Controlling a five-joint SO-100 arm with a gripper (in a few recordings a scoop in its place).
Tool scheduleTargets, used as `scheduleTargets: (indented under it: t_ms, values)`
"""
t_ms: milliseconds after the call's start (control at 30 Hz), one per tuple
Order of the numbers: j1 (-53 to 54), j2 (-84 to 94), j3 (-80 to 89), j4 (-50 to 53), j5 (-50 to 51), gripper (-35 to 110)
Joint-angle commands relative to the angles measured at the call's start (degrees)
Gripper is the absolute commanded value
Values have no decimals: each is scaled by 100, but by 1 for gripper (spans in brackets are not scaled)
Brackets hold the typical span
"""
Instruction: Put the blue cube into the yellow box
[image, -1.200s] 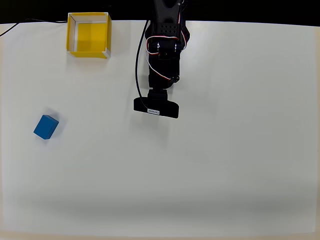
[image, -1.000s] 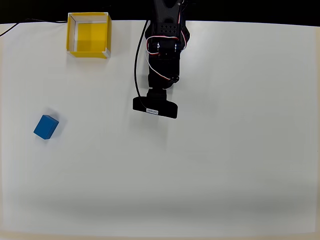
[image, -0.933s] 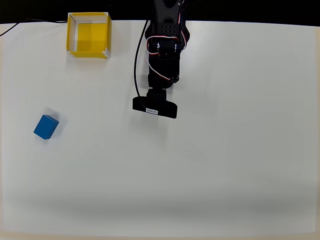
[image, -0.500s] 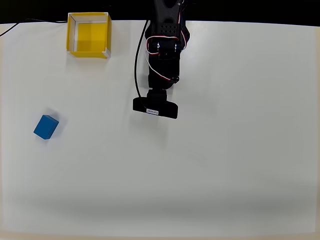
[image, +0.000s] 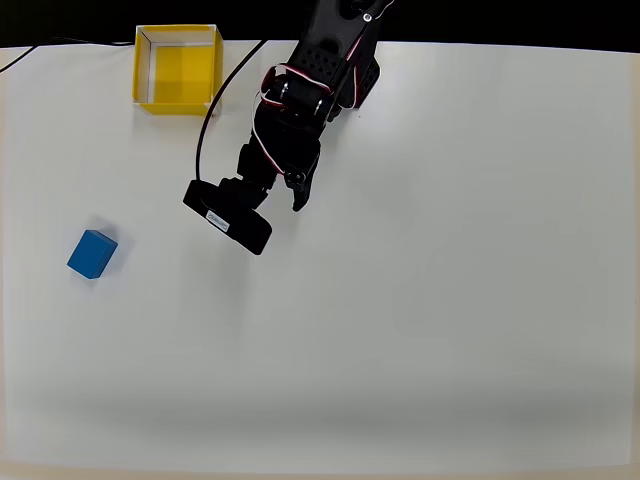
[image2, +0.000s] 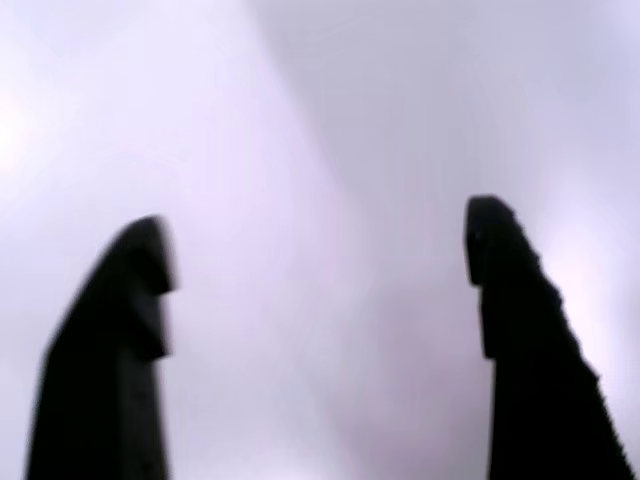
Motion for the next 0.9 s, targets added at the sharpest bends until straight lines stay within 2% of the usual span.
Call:
scheduleTargets:
  t_ms: [0, 167, 300, 400, 533, 867]
  values:
    - [1046, -1002, -1784, -53, -229, 48]
    - [2109, -2294, -2979, -132, -1072, 61]
    - [2698, -3164, -3577, -765, -1573, 69]
    - [2988, -3779, -3955, -1292, -1793, 70]
    - [3208, -4641, -4790, -1354, -1978, 71]
    - [3313, -6574, -6249, -2373, -2092, 71]
